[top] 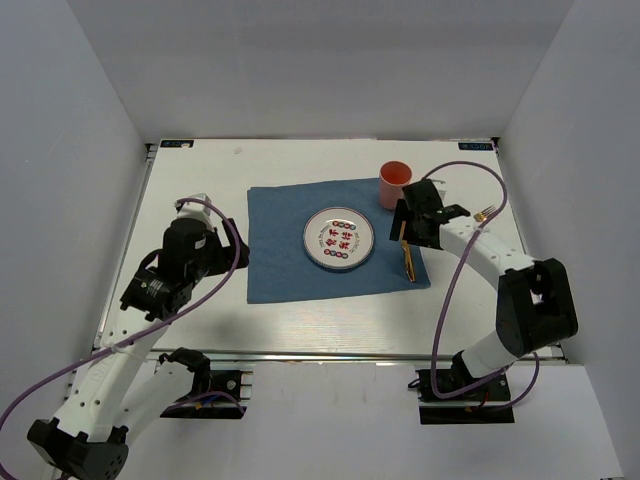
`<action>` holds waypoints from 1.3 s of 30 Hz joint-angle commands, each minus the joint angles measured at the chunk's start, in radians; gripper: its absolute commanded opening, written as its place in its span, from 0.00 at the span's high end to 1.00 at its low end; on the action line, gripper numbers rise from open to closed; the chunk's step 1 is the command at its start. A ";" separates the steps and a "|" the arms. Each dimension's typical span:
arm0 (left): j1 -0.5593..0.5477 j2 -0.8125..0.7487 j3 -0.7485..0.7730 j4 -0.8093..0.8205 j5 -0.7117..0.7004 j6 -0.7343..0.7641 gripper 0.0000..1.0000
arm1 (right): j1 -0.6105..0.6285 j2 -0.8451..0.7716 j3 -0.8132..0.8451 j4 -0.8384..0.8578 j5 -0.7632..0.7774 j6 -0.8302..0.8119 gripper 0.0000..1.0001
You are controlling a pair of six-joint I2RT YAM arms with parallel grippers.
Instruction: Set the dinner table for one person
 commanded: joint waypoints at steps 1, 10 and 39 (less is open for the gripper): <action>-0.003 -0.022 -0.004 0.015 0.003 0.007 0.02 | -0.034 -0.025 0.012 -0.005 0.192 0.184 0.11; -0.003 -0.055 -0.010 0.018 0.001 0.002 0.02 | -0.200 0.160 0.176 -0.135 0.204 0.490 0.11; -0.003 -0.035 -0.007 0.035 0.064 0.031 0.02 | -0.484 0.645 0.569 -0.284 0.124 0.525 0.92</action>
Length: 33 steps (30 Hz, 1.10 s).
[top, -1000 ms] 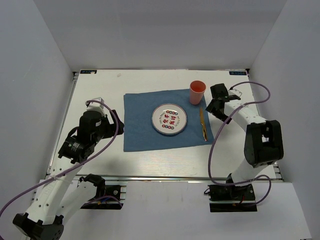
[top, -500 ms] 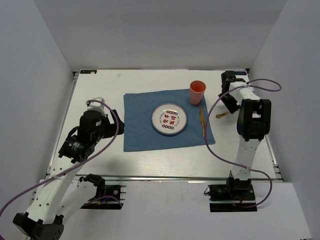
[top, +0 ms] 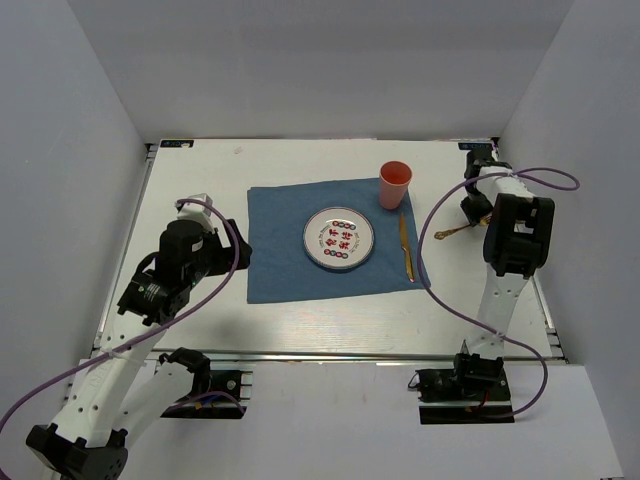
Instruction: Set the dinner table for one person
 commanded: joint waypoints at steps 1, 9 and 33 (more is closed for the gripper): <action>-0.003 -0.009 -0.004 0.014 0.018 0.014 0.02 | 0.002 -0.011 -0.078 0.037 -0.084 -0.045 0.95; -0.003 -0.015 -0.007 0.014 0.015 0.013 0.02 | 0.015 -0.144 -0.114 0.045 -0.060 -0.091 1.00; 0.017 -0.221 0.025 -0.131 -0.406 -0.199 0.02 | 0.842 -0.376 -0.195 0.504 -0.240 -0.194 1.00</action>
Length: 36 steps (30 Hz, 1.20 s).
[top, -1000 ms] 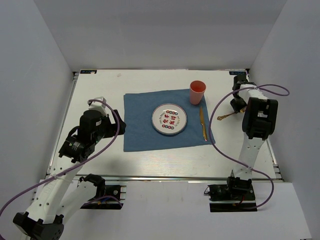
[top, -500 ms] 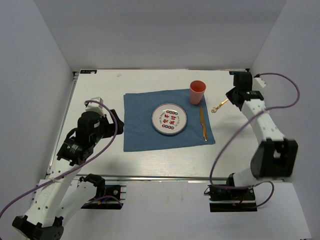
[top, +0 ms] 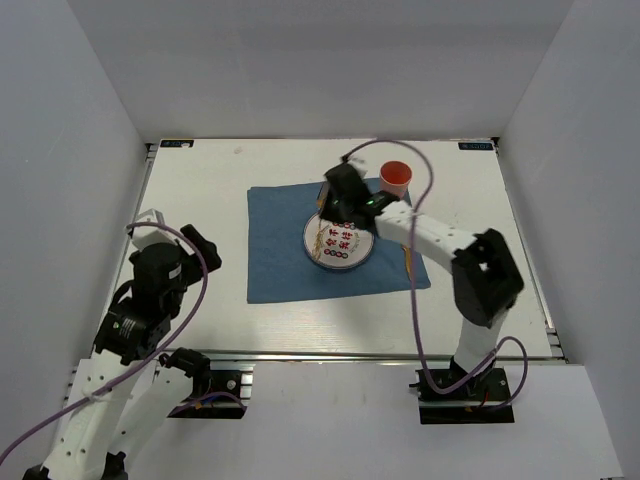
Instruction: Set the dinner table for one person
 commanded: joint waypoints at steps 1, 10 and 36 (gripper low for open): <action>0.005 -0.056 0.023 -0.036 -0.102 -0.054 0.02 | 0.119 0.072 0.079 -0.030 0.066 0.067 1.00; 0.005 -0.021 0.026 -0.039 -0.086 -0.052 0.02 | 0.273 0.472 0.442 -0.197 0.112 0.133 1.00; 0.005 -0.011 0.017 -0.006 -0.027 -0.012 0.02 | 0.313 0.733 0.713 -0.282 0.094 0.110 1.00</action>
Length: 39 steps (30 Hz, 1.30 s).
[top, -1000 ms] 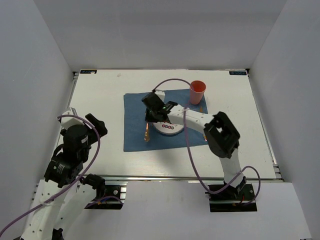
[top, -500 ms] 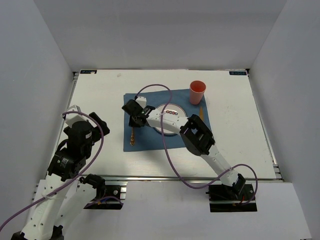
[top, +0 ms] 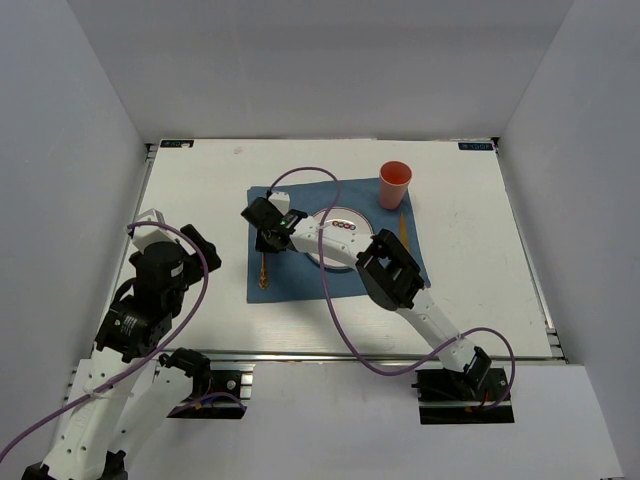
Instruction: Set the dinner table for one person
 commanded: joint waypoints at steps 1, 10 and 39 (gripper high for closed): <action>0.005 -0.003 0.015 0.019 0.015 0.013 0.02 | -0.001 0.032 0.037 -0.025 -0.001 -0.020 1.00; 0.005 -0.006 0.015 0.021 0.018 0.013 0.02 | -0.003 -0.006 0.001 -0.004 -0.030 -0.014 0.75; -0.015 0.019 0.150 -0.152 -0.089 -0.001 0.02 | -0.008 -1.691 -0.990 -0.261 0.387 -0.433 0.11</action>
